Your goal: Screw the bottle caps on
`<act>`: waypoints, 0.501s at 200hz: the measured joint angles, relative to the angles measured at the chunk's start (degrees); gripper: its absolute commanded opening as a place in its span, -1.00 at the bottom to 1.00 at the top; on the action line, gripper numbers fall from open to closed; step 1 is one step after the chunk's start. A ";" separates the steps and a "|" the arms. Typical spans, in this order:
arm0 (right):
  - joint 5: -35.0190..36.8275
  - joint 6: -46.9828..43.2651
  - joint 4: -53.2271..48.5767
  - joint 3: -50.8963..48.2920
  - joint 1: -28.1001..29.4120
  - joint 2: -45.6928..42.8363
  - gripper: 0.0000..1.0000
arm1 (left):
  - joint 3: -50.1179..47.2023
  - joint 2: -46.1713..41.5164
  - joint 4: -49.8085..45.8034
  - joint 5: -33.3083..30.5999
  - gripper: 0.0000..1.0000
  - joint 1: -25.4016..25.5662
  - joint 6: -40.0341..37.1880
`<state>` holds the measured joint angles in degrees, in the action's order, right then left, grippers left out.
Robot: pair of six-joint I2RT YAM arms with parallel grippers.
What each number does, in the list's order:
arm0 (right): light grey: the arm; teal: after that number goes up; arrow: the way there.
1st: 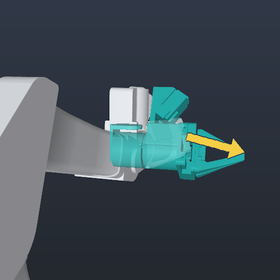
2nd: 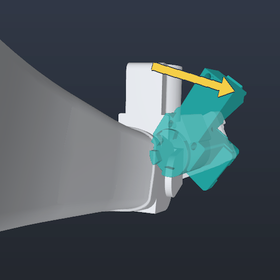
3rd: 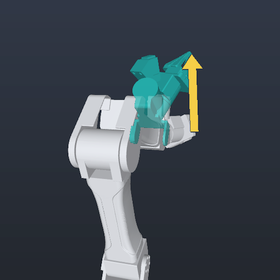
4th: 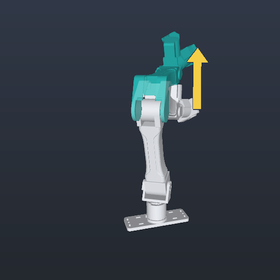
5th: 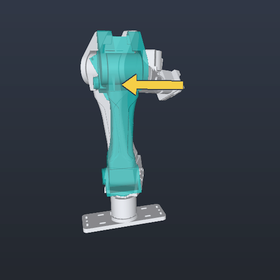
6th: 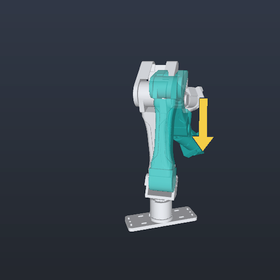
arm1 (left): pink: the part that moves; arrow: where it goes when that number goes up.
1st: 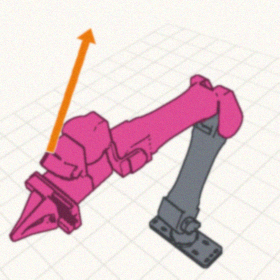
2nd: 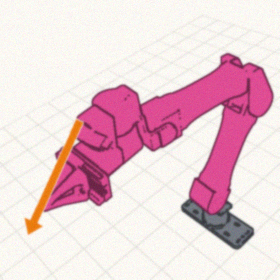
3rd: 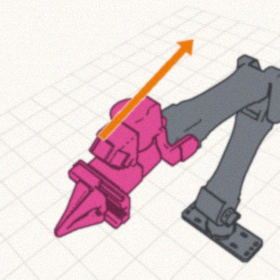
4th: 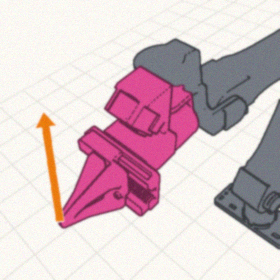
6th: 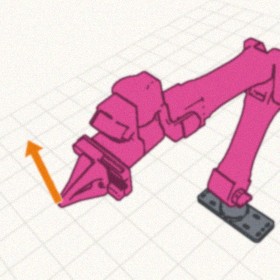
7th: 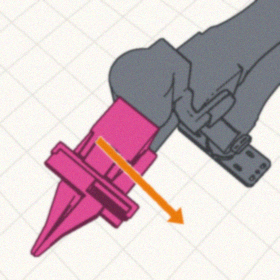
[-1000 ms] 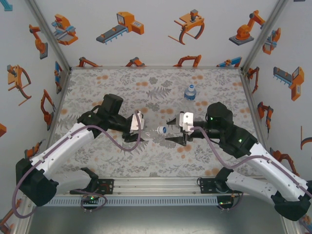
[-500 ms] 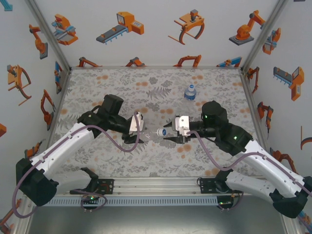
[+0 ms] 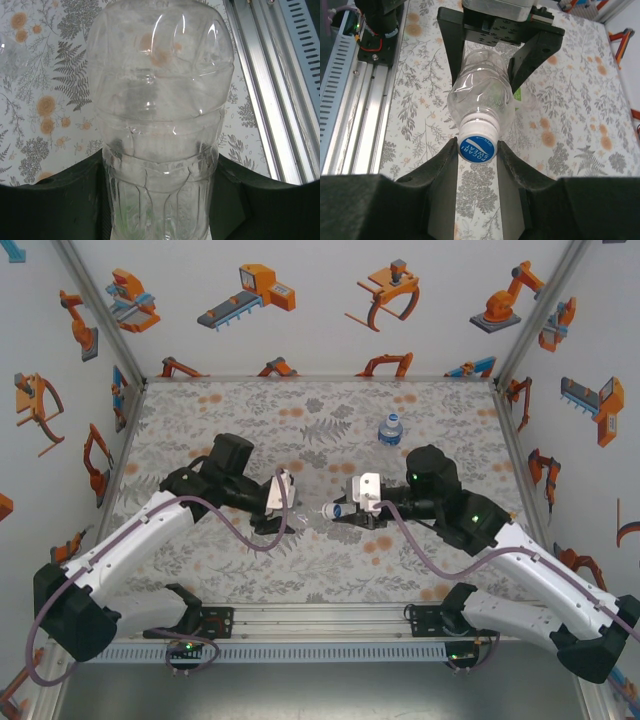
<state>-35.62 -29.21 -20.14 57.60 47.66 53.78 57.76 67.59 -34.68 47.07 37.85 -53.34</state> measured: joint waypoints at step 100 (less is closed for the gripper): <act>21.40 68.02 9.35 -5.99 -0.02 1.92 -1.00 | -0.04 0.55 1.01 -7.69 -1.00 -1.44 2.62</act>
<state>-14.22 38.81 -10.79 51.62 47.64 55.70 57.71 68.14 -33.67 39.38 36.40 -50.72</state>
